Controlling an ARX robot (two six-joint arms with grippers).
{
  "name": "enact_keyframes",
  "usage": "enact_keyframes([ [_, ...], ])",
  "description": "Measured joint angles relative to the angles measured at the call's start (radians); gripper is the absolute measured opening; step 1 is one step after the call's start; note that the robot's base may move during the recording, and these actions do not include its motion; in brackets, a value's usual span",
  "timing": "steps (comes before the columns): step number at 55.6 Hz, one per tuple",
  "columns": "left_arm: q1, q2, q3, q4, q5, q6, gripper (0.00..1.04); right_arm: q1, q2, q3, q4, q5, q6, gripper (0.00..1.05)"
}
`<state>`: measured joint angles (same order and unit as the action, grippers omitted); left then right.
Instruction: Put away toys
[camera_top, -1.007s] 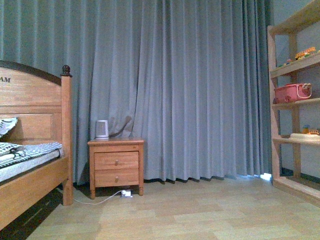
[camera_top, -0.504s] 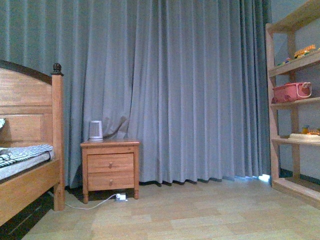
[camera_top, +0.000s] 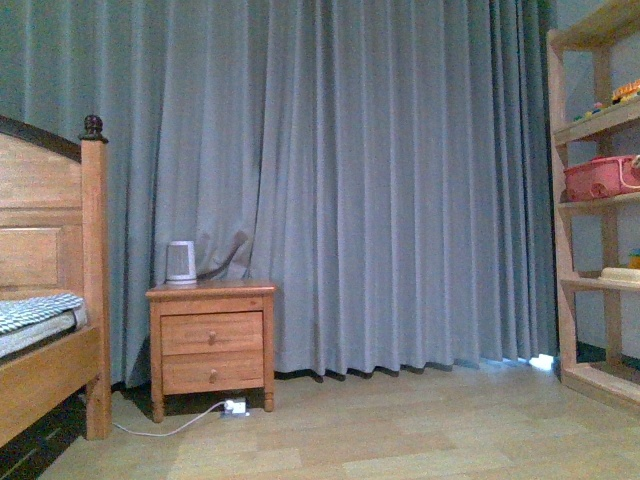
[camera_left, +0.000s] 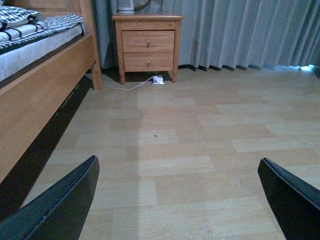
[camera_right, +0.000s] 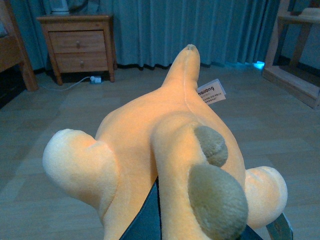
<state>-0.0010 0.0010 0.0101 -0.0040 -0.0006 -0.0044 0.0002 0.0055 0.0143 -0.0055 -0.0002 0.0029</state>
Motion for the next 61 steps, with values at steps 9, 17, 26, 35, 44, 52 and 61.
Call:
enact_keyframes([
  [9, 0.0, 0.0, 0.0, 0.0, 0.0, 0.0, 0.98, 0.0, 0.0, 0.0, 0.0, 0.0, 0.0, 0.07],
  [17, 0.0, 0.0, 0.0, 0.0, 0.0, 0.0, 0.98, 0.0, 0.0, 0.0, 0.0, 0.0, 0.0, 0.07],
  [26, 0.0, 0.0, 0.0, 0.0, 0.0, 0.0, 0.98, 0.0, 0.0, 0.0, 0.0, 0.0, 0.0, 0.07],
  [35, 0.0, 0.0, 0.0, 0.0, 0.0, 0.0, 0.98, 0.0, 0.0, 0.0, 0.0, 0.0, 0.0, 0.07],
  [44, 0.0, 0.0, 0.0, 0.0, -0.001, 0.0, 0.98, 0.0, 0.0, 0.0, 0.0, 0.0, 0.0, 0.07],
  [52, 0.0, 0.0, 0.0, 0.0, 0.0, 0.0, 0.98, 0.0, 0.0, 0.0, 0.0, 0.0, 0.0, 0.07],
  [61, 0.0, 0.0, 0.0, 0.0, 0.0, 0.0, 0.98, 0.0, 0.0, 0.0, 0.0, 0.0, 0.0, 0.07],
])
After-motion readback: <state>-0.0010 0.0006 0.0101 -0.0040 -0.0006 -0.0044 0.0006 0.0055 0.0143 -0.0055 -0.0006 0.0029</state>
